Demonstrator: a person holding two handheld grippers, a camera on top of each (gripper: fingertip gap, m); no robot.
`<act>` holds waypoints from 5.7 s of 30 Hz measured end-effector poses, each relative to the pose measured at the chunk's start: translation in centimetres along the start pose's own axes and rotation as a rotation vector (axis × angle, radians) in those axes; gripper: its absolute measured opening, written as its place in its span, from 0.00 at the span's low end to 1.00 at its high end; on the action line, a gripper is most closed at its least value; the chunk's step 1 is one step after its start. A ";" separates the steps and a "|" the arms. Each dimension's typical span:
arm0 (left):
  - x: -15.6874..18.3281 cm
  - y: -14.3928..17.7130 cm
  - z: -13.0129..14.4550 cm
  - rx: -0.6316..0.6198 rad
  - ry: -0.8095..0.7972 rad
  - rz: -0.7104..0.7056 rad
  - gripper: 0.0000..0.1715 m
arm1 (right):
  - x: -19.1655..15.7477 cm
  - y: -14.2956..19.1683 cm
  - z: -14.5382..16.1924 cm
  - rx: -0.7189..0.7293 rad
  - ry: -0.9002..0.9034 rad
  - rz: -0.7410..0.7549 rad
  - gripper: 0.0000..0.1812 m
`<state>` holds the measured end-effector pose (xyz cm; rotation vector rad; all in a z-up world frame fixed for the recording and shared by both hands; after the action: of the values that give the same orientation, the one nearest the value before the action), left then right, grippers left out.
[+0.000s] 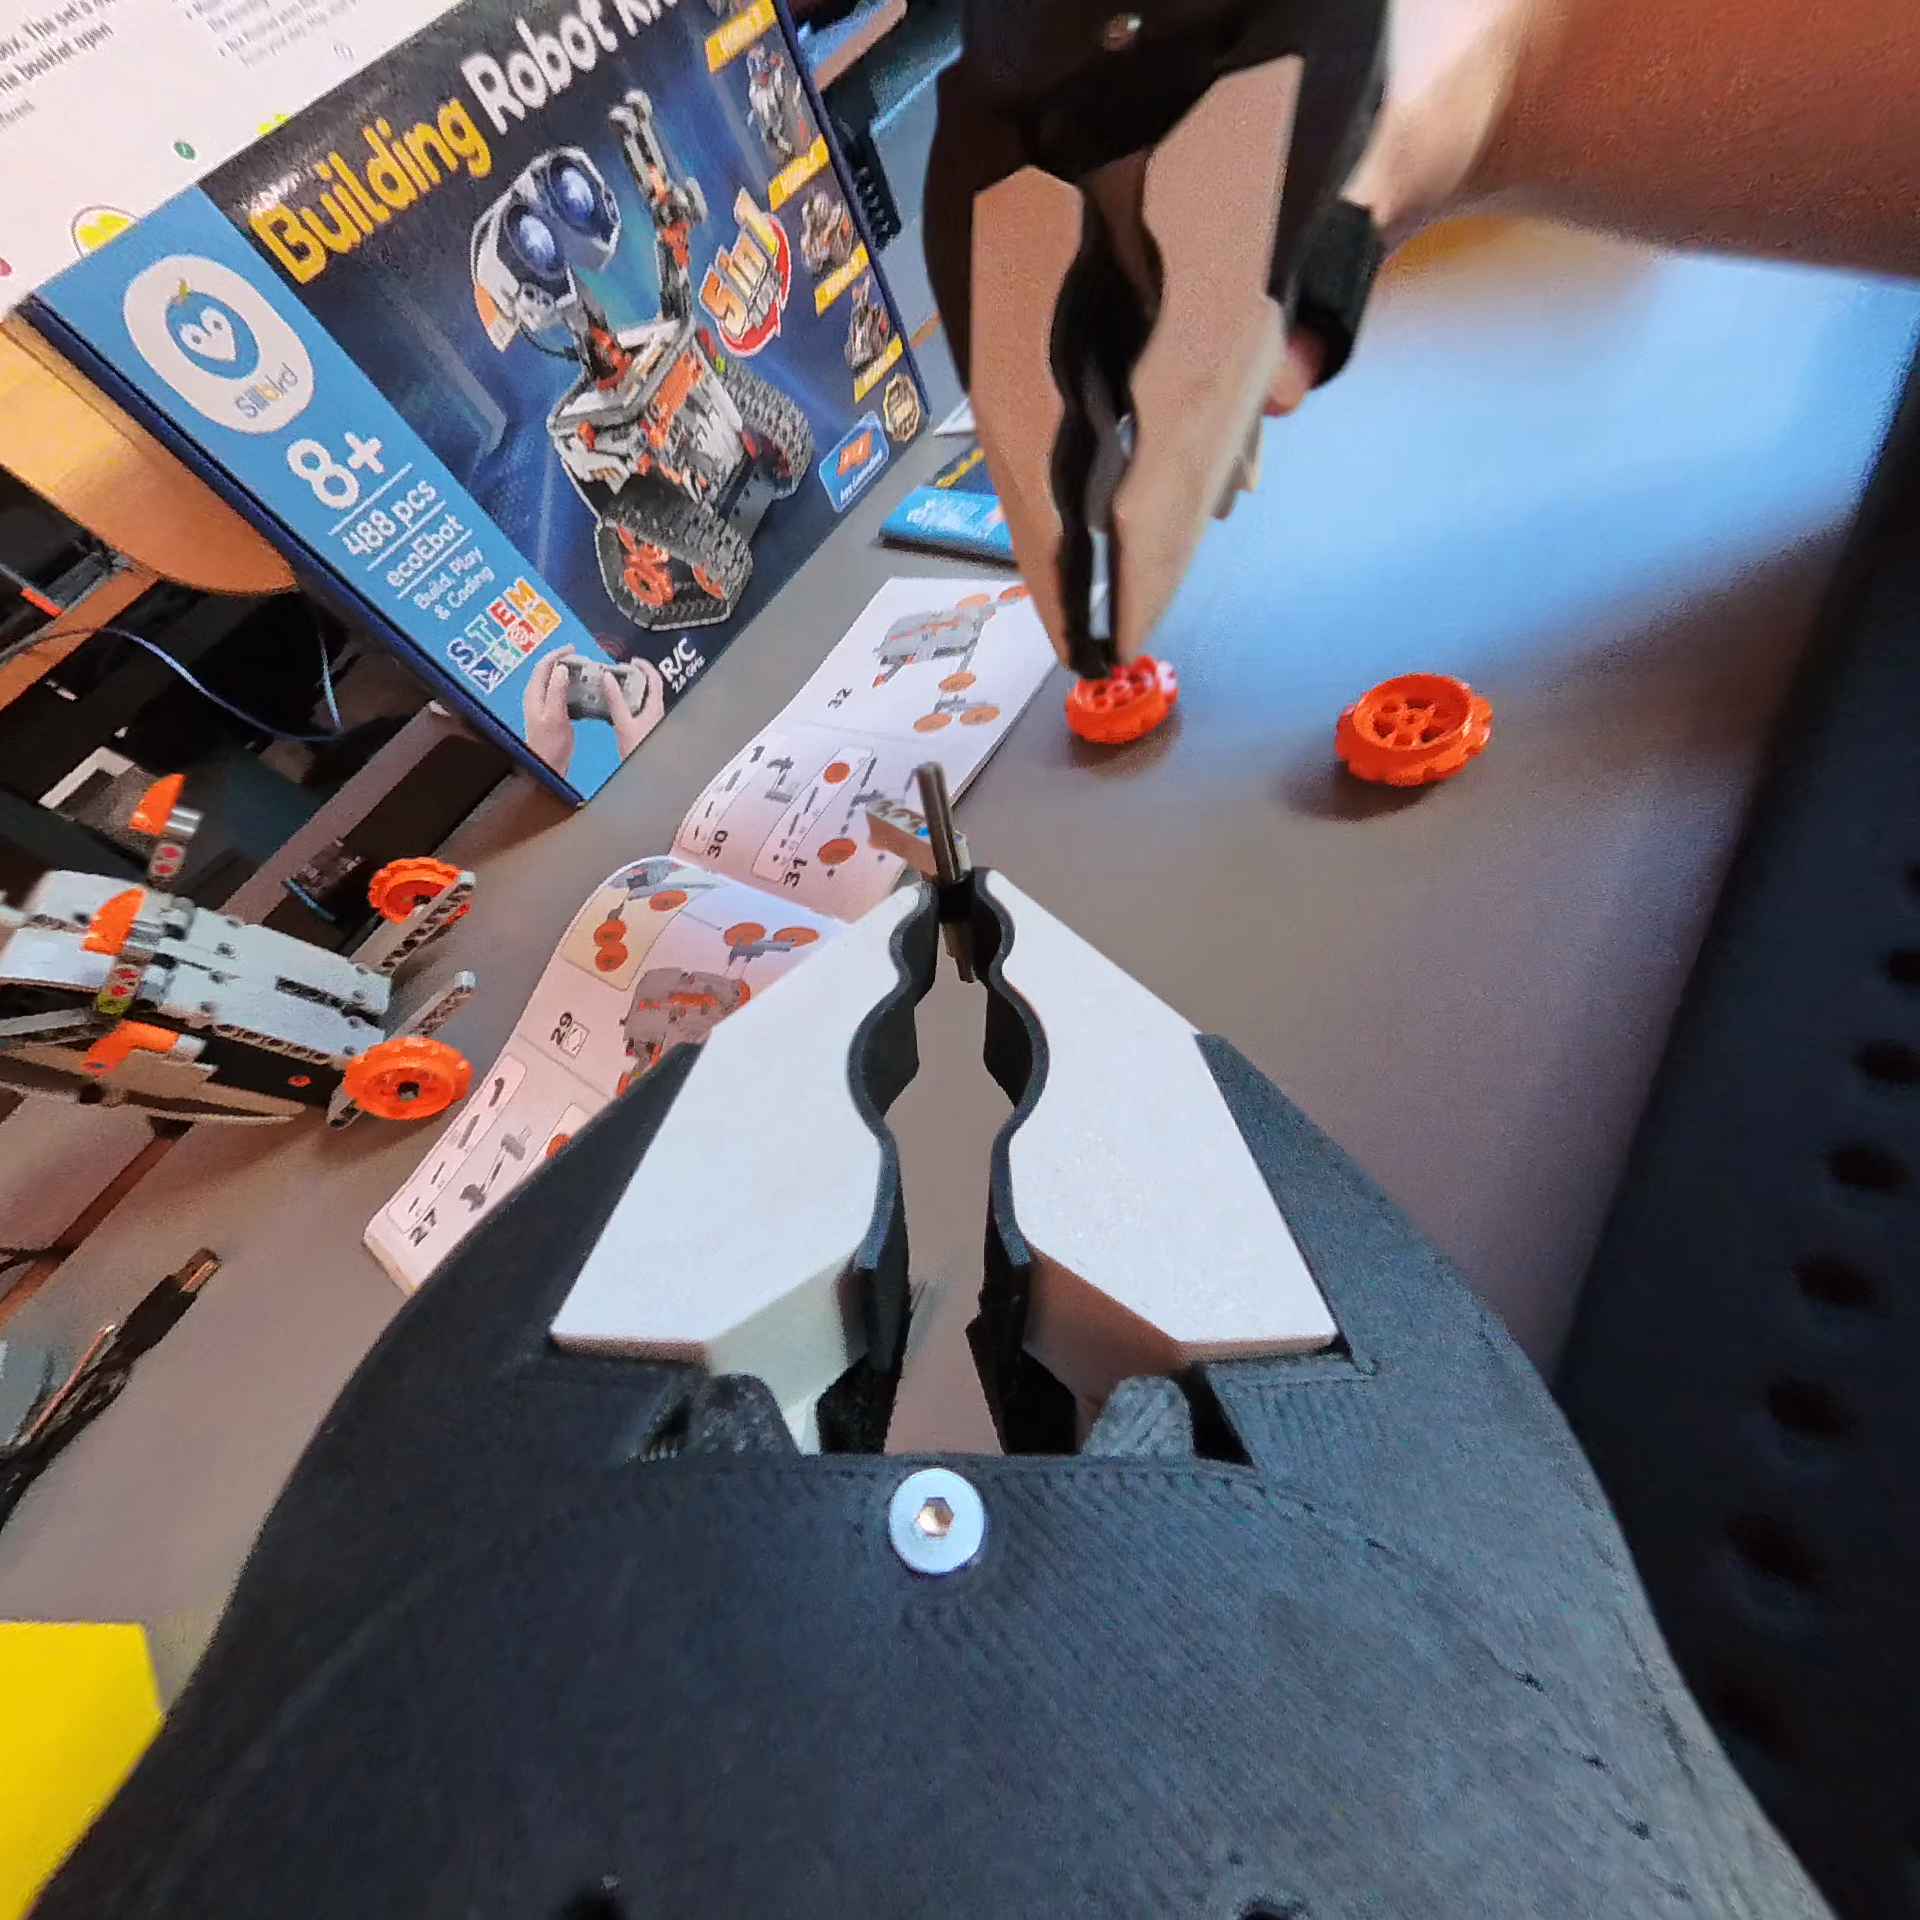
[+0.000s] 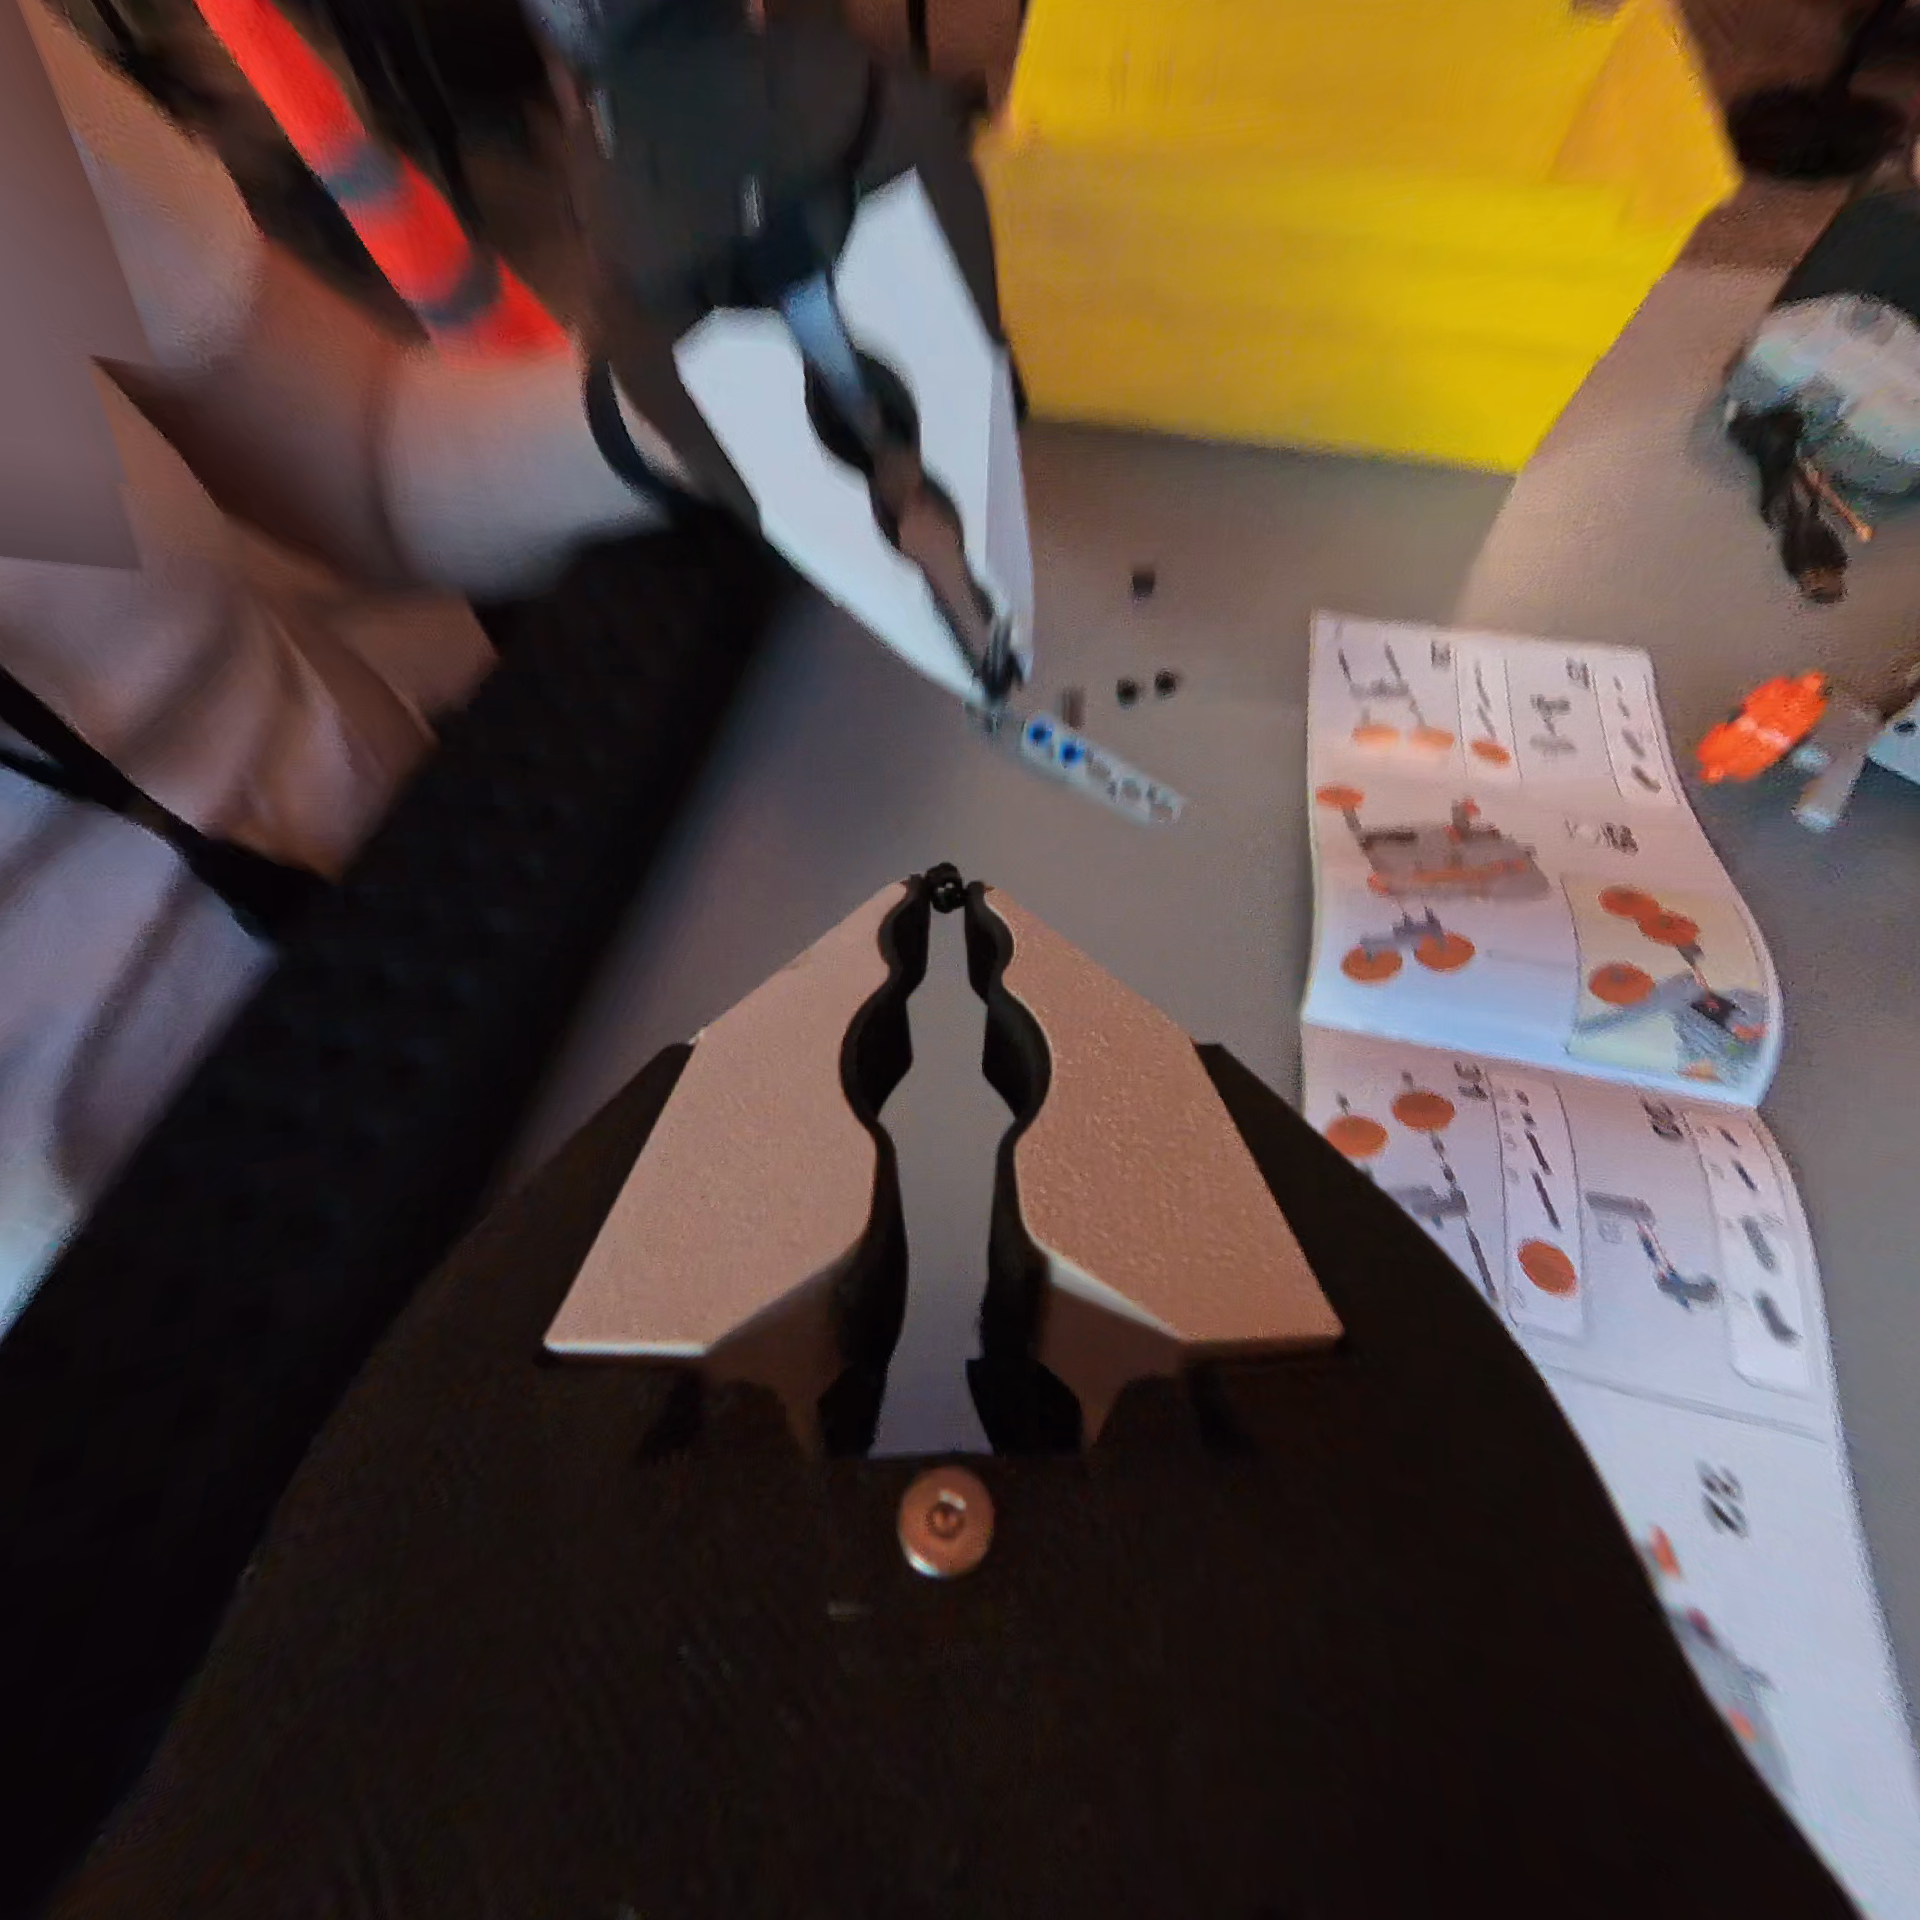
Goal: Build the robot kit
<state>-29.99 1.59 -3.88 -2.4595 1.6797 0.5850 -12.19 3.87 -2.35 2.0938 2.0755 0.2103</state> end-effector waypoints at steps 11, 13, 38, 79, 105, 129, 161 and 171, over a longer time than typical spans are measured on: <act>0.4 0.0 -0.5 0.052 0.014 0.031 0.02 | 0.1 0.0 -4.8 0.328 -0.006 -0.296 0.03; 0.6 0.0 -0.7 0.076 0.032 0.056 0.02 | 0.0 0.0 -4.3 0.390 -0.017 -0.322 0.03; 0.9 1.1 -2.4 0.234 0.044 0.092 0.01 | -0.7 1.9 -7.0 0.940 -0.255 -0.684 0.02; 1.6 -1.2 0.9 -0.103 -0.107 0.060 0.02 | -1.1 -4.5 -2.8 -0.391 0.271 0.086 0.03; 2.1 -1.8 2.2 -0.206 -0.132 0.105 0.01 | -0.5 -5.2 -0.8 -0.432 0.228 0.067 0.03; 1.7 -1.2 0.6 0.026 0.027 0.158 0.02 | -1.5 -2.6 2.3 0.273 -0.092 0.098 0.03; 2.7 -2.1 2.2 -0.118 -0.069 0.187 0.01 | -1.0 -2.9 3.6 0.206 -0.142 0.093 0.03; 2.4 -1.9 2.0 -0.102 -0.050 0.182 0.01 | -0.8 -2.2 3.5 0.216 -0.133 0.110 0.03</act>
<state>-27.95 0.80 -6.89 -2.3510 1.9119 0.7641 -13.59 2.94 -6.20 2.2773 1.9849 -0.1416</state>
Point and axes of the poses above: each gripper's, where its closed fingertips meet, y back along the fingers, z out of its underside, x = y × z across the jaws, the point moved 8 cm from there along y, back along the fingers, and after that the axes turned 15 degrees about x, right-handed, at the moved point
